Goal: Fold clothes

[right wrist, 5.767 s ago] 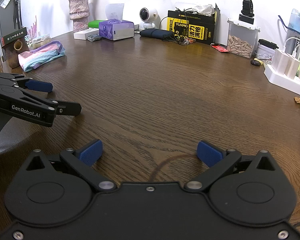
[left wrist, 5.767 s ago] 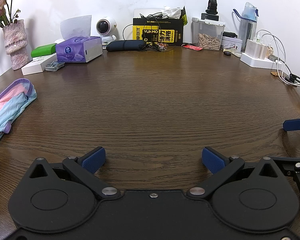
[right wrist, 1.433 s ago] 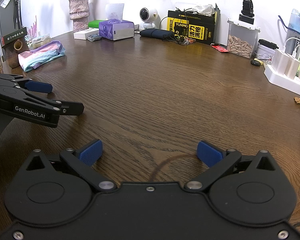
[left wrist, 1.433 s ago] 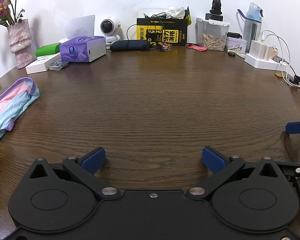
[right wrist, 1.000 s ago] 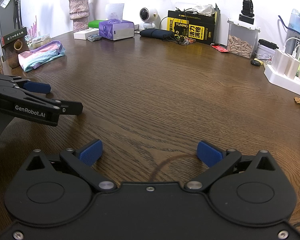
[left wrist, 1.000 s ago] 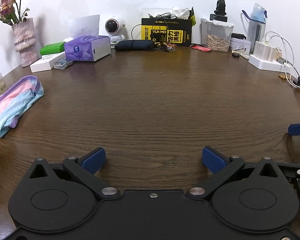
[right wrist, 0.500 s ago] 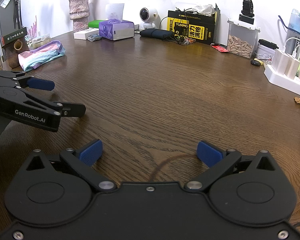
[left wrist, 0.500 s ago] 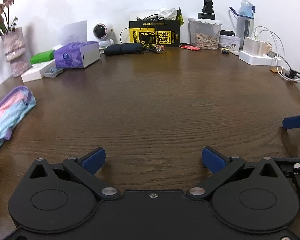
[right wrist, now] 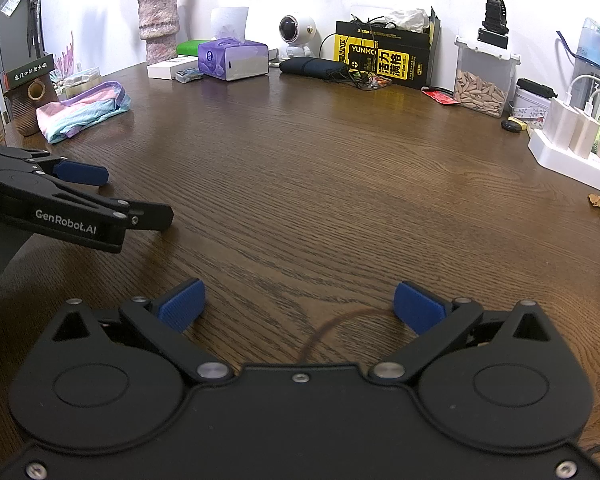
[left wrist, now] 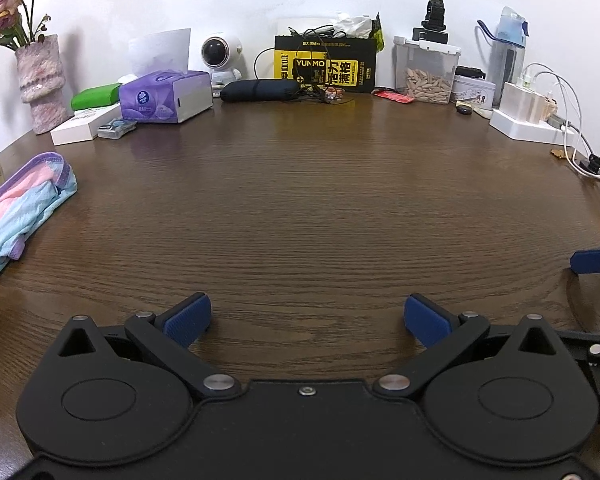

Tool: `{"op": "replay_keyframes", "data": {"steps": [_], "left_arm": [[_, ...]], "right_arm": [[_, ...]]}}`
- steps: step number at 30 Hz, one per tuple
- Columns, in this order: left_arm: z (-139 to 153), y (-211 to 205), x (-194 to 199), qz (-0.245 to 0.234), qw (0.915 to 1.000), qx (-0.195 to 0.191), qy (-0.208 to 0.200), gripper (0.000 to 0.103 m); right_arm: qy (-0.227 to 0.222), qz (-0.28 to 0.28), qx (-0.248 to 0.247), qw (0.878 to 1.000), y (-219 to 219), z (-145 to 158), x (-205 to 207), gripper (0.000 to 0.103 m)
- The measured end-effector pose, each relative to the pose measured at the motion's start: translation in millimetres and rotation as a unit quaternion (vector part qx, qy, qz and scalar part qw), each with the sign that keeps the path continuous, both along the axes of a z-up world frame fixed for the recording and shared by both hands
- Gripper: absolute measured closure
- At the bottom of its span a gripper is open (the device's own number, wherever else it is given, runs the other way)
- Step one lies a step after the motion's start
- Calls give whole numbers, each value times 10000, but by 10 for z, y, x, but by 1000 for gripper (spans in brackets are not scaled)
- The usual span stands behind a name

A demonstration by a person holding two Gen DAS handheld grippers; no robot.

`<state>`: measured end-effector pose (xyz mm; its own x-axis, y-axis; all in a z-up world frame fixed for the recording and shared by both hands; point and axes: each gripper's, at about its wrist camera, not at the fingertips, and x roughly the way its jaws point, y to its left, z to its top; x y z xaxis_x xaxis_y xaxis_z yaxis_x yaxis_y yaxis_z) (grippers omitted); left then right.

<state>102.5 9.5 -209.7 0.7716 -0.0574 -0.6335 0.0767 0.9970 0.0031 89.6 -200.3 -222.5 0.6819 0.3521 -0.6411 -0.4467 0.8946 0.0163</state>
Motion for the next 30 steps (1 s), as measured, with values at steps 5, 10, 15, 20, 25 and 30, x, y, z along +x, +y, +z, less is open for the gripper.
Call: {"op": "replay_keyframes", "data": {"steps": [5,10,15,20,25,30], "left_arm": [[0,0,2,1,10000,2,-2,0],[0,0,-1,2,10000,-11,-6,0],[1,19,-9,6,10000,-45,-9,0],[4,22,-14,48,10000,-17,-11,0],[5,21,-12,84,10000,-17,-12,0],[5,22,-12,82,10000,-5,-13,0]], "right_arm": [[0,0,0,10000,-1,0,0,0],[-2,1,0,10000,-1,-1,2,0],[-4,2,-1,10000,-2,-3,3,0],[-5,2,-1,10000,-1,-4,1,0],[-5,2,-1,10000,0,-5,0,0],[-5,3,-2,10000,0,-4,0,0]]}}
